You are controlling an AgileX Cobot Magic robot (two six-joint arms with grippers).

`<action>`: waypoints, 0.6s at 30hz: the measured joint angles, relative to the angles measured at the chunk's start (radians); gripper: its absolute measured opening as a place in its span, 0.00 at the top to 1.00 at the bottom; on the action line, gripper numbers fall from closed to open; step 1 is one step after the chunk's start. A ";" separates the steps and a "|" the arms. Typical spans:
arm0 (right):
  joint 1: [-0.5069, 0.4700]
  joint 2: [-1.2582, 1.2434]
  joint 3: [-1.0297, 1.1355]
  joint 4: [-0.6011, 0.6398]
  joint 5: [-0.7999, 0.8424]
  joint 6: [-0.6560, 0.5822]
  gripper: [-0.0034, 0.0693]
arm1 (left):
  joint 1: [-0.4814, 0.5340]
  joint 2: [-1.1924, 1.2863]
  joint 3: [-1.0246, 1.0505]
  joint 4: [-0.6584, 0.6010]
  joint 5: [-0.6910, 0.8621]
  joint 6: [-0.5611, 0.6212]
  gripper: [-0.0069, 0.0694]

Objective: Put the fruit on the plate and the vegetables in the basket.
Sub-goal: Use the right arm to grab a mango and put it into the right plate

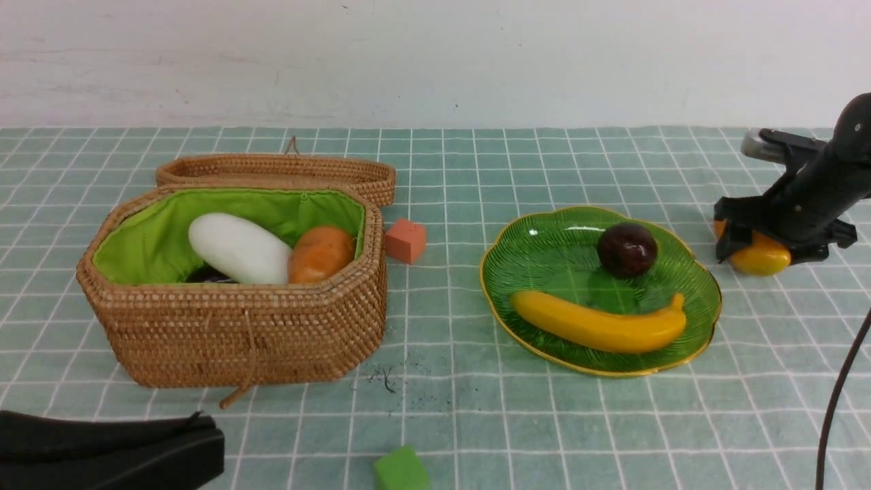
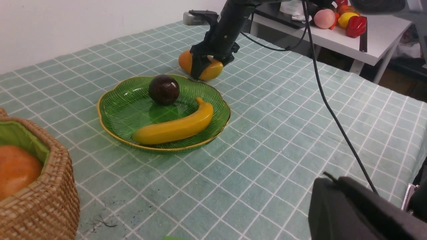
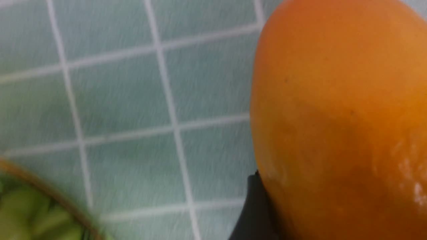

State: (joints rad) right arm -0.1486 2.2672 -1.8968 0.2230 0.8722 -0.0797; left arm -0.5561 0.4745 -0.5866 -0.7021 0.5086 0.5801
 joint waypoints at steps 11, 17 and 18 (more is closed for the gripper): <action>0.215 -0.307 0.070 0.137 0.198 -0.087 0.23 | 0.000 0.000 0.000 0.000 -0.036 0.000 0.92; 0.377 -0.236 0.163 0.081 0.178 -0.060 0.23 | 0.000 0.000 0.000 0.016 -0.037 0.000 0.92; 0.383 -0.231 0.165 0.072 0.167 -0.051 0.23 | 0.000 0.000 0.000 0.018 -0.037 0.000 0.92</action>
State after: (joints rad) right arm 0.2339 2.0366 -1.7315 0.2948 1.0388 -0.1309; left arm -0.5561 0.4745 -0.5866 -0.6842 0.4716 0.5801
